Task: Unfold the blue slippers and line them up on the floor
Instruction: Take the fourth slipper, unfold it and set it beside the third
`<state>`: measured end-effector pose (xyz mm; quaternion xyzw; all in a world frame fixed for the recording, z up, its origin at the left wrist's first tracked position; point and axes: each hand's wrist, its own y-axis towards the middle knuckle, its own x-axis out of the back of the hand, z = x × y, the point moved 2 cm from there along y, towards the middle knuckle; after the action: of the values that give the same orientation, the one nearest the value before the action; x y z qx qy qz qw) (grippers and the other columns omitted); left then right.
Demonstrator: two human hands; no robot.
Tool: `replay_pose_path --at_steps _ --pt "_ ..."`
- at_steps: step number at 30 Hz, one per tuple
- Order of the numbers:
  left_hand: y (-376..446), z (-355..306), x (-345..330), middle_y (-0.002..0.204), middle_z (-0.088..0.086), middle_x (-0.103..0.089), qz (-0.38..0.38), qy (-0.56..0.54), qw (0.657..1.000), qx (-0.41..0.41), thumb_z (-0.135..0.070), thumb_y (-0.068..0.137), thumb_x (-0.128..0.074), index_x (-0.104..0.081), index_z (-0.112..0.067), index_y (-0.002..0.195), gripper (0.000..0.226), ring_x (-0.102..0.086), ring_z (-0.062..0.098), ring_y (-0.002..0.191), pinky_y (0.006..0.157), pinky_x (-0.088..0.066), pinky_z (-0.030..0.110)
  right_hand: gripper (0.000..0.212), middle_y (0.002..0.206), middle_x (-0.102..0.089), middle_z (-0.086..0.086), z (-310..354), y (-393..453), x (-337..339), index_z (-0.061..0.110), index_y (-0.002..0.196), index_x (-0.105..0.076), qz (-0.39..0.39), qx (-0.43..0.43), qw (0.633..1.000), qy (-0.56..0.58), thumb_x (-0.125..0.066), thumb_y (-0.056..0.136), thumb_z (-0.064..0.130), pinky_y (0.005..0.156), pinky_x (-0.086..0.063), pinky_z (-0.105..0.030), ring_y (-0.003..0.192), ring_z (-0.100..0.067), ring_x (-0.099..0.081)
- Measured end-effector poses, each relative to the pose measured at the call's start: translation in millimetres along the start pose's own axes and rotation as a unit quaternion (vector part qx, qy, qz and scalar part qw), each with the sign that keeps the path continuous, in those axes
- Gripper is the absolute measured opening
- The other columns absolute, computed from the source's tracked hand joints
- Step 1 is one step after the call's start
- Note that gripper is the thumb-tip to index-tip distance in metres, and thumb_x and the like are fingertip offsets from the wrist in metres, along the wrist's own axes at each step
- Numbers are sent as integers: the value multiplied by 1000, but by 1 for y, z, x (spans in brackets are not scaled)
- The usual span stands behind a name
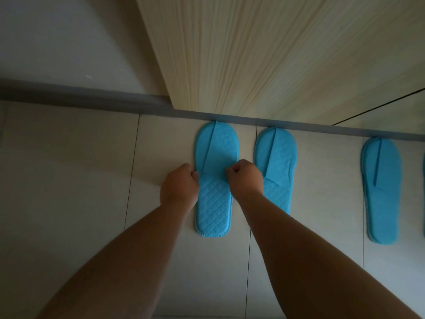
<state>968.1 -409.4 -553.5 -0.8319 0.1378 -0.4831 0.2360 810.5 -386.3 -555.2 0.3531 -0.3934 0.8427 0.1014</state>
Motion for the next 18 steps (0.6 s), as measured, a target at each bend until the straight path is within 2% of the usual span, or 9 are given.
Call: replay_pose_path --at_steps 10,18 --pt "6 -5 -1 90 14 -67 -30 5 999 -14 -24 94 -48 -60 -10 87 20 -61 34 86 67 -41 33 14 70 -55 0 3 0 -2 11 86 -58 -10 -10 1000 2 -52 90 22 45 -31 -25 60 -14 -50" --pt "9 -6 0 93 13 -67 -30 40 999 -9 -26 95 -45 -60 -10 90 21 -61 32 86 65 -41 34 13 69 -52 1 4 5 -2 12 81 -55 2 -9 1000 -3 -53 91 22 46 -32 -25 59 -13 -50"
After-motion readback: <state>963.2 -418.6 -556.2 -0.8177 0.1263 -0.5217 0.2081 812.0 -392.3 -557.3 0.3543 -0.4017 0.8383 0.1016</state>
